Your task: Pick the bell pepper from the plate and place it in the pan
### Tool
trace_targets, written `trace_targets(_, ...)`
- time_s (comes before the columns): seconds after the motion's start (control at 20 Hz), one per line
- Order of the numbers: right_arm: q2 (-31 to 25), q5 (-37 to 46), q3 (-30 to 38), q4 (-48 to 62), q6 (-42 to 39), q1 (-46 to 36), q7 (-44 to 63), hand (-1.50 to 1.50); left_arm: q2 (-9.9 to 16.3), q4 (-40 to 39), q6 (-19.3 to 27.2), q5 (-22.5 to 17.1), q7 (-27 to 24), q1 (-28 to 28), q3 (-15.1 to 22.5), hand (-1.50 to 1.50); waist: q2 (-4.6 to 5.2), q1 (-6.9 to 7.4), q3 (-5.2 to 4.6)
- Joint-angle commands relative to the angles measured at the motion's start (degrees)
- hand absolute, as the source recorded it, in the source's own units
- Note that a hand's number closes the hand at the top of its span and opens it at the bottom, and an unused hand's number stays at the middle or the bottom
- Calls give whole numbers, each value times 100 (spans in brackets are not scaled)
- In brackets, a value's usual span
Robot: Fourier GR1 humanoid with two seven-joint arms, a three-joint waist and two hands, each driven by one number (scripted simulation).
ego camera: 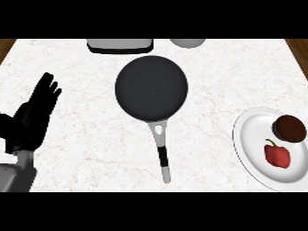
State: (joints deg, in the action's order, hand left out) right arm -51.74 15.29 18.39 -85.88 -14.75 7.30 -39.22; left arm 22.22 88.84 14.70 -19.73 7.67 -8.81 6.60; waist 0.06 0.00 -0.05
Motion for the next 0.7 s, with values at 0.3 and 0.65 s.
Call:
trace_targets(0.3,-288,1748,-1322,-1059,-362,0,1741,-150,-127,120,43,149,251,-122,48,0,-4,28,-1)
trace_targets(0.65,-150,2579,-2010,-1386,-900,46,2375,-150,-171,-96,-114,235,167,-93,-129,0,-9,-11,2)
